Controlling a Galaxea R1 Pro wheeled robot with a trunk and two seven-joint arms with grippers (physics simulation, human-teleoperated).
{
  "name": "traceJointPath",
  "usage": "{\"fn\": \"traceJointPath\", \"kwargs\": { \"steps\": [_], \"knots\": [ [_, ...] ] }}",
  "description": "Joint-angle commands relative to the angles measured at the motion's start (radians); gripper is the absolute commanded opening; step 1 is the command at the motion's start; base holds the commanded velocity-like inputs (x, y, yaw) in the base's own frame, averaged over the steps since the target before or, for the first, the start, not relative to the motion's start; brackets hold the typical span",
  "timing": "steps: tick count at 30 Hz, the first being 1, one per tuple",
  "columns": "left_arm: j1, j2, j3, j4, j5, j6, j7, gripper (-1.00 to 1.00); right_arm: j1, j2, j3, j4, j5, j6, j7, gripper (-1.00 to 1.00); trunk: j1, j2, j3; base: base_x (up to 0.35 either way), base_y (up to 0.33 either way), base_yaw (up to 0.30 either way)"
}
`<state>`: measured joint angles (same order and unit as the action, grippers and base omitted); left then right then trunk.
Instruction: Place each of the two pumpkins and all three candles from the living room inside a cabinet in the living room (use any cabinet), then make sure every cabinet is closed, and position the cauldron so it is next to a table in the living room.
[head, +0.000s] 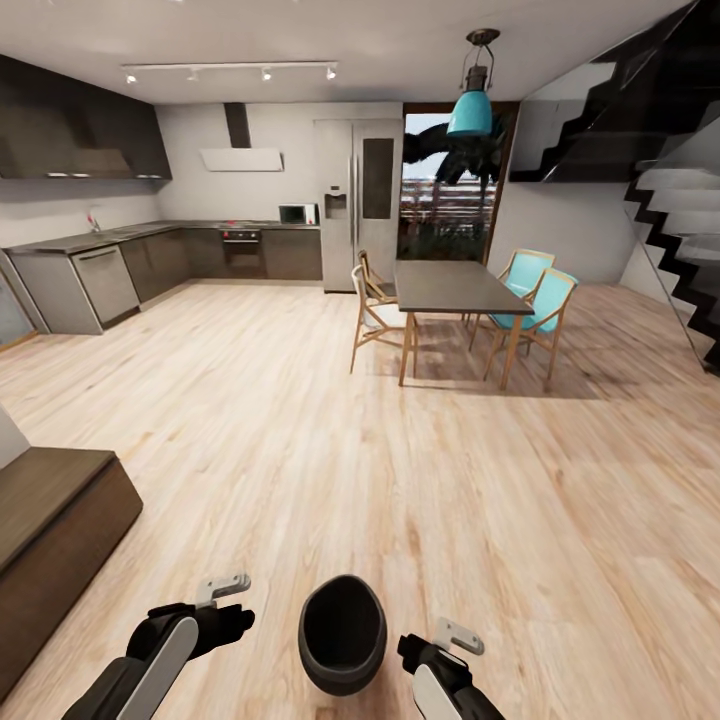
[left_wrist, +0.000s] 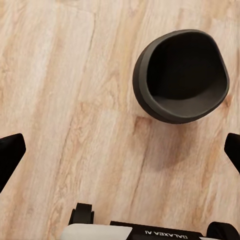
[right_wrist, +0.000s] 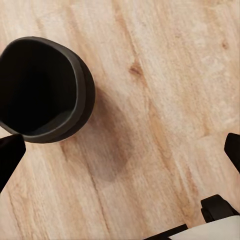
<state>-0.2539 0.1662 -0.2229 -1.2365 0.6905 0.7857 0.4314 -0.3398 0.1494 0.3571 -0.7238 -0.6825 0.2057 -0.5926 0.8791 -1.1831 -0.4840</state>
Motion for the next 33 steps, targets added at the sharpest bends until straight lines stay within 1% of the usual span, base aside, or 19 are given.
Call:
{"fn": "traceJointPath", "kwargs": {
  "steps": [1, 7, 11, 23, 28, 33],
  "knots": [
    [-0.001, 0.001, -0.003, -0.001, 0.010, 0.001, 0.010, 1.00, -0.001, -0.001, 0.003, -0.002, -0.004, 0.004, -0.007, 1.00, 0.000, -0.001, -0.001, 0.067, -0.075, 0.000],
    [-0.001, 0.001, -0.003, -0.002, 0.010, 0.001, 0.010, 1.00, -0.001, -0.001, 0.003, -0.002, -0.003, 0.004, -0.007, 1.00, 0.000, -0.001, -0.001, 0.084, -0.178, 0.000],
    [-0.001, 0.001, -0.003, -0.001, 0.010, 0.000, 0.010, 1.00, -0.001, -0.001, 0.003, -0.002, -0.003, 0.004, -0.007, 1.00, 0.000, -0.001, -0.001, 0.061, -0.072, 0.000],
    [-0.001, 0.001, -0.003, -0.001, 0.010, 0.000, 0.010, 1.00, -0.001, -0.001, 0.003, -0.002, -0.003, 0.004, -0.007, 1.00, 0.000, -0.001, -0.001, 0.125, -0.005, 0.000],
    [-0.001, 0.001, -0.003, -0.001, 0.010, 0.000, 0.010, 1.00, -0.001, -0.001, 0.003, -0.002, -0.003, 0.004, -0.007, 1.00, 0.000, -0.001, -0.001, 0.214, 0.097, 0.000],
    [-0.001, 0.001, -0.003, -0.001, 0.010, 0.000, 0.010, 1.00, -0.001, -0.001, 0.003, -0.002, -0.003, 0.004, -0.007, 1.00, 0.000, -0.001, -0.001, 0.055, 0.028, 0.000]
  ]
}}
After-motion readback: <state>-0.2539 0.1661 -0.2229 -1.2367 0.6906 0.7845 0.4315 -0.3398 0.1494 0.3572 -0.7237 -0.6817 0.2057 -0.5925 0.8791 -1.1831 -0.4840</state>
